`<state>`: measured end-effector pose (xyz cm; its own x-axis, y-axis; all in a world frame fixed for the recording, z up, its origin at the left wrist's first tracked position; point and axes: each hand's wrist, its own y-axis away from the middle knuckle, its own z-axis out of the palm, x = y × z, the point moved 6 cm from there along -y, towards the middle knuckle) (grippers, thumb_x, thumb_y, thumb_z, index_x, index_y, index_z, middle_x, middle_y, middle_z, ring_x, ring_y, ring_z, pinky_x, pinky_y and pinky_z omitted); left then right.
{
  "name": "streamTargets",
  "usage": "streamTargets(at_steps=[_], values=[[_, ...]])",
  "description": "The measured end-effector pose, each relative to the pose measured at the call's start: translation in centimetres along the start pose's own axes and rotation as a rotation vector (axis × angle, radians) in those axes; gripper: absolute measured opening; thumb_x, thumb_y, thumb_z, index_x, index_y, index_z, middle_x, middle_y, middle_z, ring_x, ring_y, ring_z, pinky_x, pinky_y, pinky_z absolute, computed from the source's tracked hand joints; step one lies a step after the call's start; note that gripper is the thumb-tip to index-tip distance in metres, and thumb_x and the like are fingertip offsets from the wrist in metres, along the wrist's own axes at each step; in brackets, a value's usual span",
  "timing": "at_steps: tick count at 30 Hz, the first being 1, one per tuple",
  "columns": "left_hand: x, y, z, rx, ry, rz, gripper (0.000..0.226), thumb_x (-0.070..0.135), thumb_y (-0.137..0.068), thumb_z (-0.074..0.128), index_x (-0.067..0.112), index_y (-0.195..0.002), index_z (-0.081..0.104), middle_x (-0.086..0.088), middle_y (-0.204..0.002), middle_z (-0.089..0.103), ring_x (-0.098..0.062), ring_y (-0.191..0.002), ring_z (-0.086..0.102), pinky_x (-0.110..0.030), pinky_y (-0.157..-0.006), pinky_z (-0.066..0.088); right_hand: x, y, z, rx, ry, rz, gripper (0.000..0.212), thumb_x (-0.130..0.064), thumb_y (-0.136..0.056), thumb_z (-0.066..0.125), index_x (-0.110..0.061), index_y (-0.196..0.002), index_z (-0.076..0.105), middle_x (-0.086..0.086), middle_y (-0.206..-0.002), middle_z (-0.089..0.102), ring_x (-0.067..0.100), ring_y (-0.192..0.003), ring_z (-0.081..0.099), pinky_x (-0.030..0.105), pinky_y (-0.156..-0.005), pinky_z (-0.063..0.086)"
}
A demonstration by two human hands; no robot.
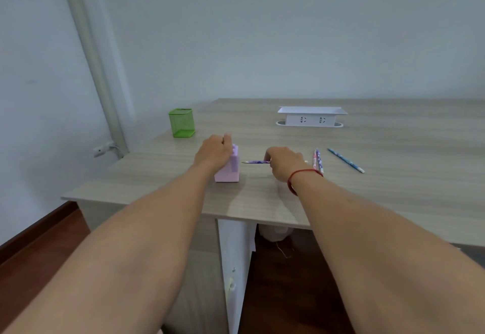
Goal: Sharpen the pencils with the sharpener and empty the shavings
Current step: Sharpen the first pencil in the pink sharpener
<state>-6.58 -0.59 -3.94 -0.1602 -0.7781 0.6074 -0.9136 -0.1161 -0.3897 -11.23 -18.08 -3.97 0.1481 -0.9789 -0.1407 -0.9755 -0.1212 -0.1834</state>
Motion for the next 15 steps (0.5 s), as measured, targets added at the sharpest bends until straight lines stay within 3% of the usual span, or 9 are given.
streamTargets(at_steps=[4,15], values=[[-0.5,0.2,-0.1,-0.03,0.068,0.003,0.047,0.037,-0.099,0.031,0.011,-0.073,0.061,-0.018,-0.101,0.071,-0.032,-0.094,0.062,-0.032,-0.077,0.042,-0.4,0.1,-0.5,0.011,-0.054,-0.048,0.035,0.0,-0.096,0.041,-0.016,-0.123,0.058,0.008,-0.127,0.059,0.028,-0.115,0.056,0.039,-0.099,0.04],[-0.4,0.9,-0.1,-0.014,0.036,-0.085,0.055,0.039,-0.1,0.024,0.006,-0.098,0.068,-0.02,-0.112,0.065,-0.036,-0.102,0.058,-0.037,-0.085,0.044,-2.1,-0.6,0.3,-0.014,-0.158,-0.099,0.036,-0.004,-0.097,0.041,-0.02,-0.12,0.063,0.005,-0.124,0.061,0.027,-0.115,0.056,0.037,-0.097,0.041]])
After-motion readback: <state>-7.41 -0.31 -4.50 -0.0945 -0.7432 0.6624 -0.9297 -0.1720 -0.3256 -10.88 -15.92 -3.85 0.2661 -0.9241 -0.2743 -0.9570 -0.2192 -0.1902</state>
